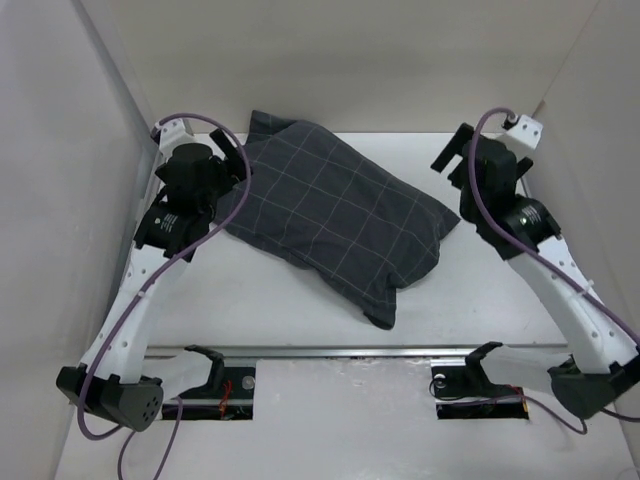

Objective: Put the pillow into the pillowcase

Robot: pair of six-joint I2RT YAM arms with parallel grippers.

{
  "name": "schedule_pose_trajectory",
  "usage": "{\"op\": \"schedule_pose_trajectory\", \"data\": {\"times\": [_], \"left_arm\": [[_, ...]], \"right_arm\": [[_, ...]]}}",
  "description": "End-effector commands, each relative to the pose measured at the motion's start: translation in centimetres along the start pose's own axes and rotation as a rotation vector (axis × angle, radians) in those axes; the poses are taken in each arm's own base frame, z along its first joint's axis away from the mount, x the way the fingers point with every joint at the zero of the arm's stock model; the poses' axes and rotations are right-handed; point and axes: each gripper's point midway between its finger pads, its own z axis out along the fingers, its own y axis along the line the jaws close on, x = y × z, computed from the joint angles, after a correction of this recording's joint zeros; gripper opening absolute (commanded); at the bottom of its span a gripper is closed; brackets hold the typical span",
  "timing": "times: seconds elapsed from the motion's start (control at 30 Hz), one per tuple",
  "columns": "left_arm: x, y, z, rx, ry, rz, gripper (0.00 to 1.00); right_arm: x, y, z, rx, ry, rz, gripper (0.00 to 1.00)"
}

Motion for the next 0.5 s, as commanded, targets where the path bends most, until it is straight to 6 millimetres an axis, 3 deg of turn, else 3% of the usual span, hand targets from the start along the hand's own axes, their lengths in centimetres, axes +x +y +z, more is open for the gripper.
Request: {"op": "schedule_pose_trajectory", "data": {"times": [0.0, 0.07, 0.1, 0.13, 0.2, 0.3, 0.37, 0.47], "left_arm": [[0.6, 1.3, -0.4, -0.084, -0.029, -0.018, 1.0], [1.0, 0.9, -1.2, -0.061, -0.019, -0.019, 1.0], [1.0, 0.8, -1.3, -0.062, -0.022, -0.016, 1.0], [1.0, 1.1, -1.5, -0.076, -0.037, -0.014, 1.0], [1.5, 1.6, -1.6, -0.097, -0.042, 0.0, 1.0], [1.4, 2.3, -1.5, -0.134, -0.059, 0.006, 1.0], [1.2, 2.6, -1.5, -0.151, -0.073, 0.006, 1.0], [1.2, 2.6, -1.5, -0.151, -0.073, 0.006, 1.0]], "right_arm": [[-3.4, 0.6, 3.2, -0.026, -0.034, -0.023, 1.0], [-2.0, 2.3, 5.8, -0.136, 0.05, -0.031, 1.0], [-3.3, 1.3, 7.6, -0.134, 0.04, -0.002, 1.0], [-2.1, 1.2, 9.4, -0.141, 0.088, -0.009, 1.0], [-1.9, 0.6, 11.1, -0.137, 0.111, -0.018, 1.0], [-1.4, -1.6, 12.5, -0.034, 0.09, -0.086, 1.0], [-0.5, -2.2, 12.9, -0.017, 0.1, -0.106, 1.0], [-1.1, -2.2, 12.8, -0.034, 0.089, -0.103, 1.0]]}}
